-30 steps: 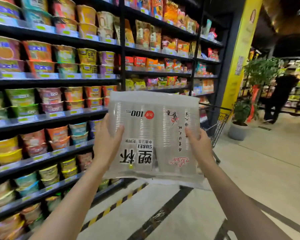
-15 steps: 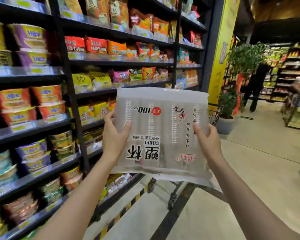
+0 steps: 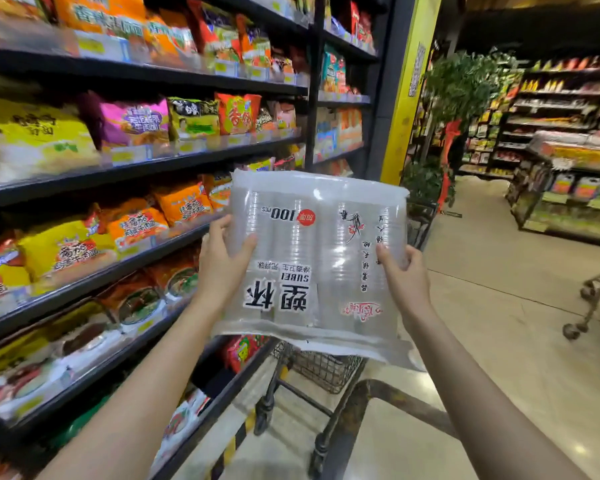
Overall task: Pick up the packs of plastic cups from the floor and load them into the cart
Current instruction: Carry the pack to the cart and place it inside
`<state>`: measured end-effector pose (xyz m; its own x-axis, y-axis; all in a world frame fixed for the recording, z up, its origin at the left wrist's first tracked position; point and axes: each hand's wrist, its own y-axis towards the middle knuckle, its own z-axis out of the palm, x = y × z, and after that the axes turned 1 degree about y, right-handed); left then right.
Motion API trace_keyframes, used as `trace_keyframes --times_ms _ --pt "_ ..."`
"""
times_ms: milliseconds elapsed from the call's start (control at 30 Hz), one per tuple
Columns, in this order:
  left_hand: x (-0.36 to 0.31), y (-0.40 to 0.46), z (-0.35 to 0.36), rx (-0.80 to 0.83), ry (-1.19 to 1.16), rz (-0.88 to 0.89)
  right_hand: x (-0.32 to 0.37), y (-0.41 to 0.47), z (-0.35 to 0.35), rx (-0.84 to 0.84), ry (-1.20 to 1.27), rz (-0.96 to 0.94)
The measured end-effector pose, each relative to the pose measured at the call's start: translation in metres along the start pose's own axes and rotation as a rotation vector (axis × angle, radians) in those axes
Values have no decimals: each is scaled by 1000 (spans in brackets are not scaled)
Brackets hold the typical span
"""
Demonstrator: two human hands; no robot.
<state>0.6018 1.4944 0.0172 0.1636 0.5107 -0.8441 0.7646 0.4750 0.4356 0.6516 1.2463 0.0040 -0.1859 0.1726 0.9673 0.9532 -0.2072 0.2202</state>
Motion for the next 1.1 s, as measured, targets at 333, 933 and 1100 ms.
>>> trace_keyframes --times_ms 333,933,1100 --pt "99 202 168 254 18 -53 -88 200 79 -125 -97 234" --pt "324 368 486 634 147 -335 -343 449 156 -184 -203 673" --pt "381 367 535 674 239 -436 -411 468 169 -189 -260 801"
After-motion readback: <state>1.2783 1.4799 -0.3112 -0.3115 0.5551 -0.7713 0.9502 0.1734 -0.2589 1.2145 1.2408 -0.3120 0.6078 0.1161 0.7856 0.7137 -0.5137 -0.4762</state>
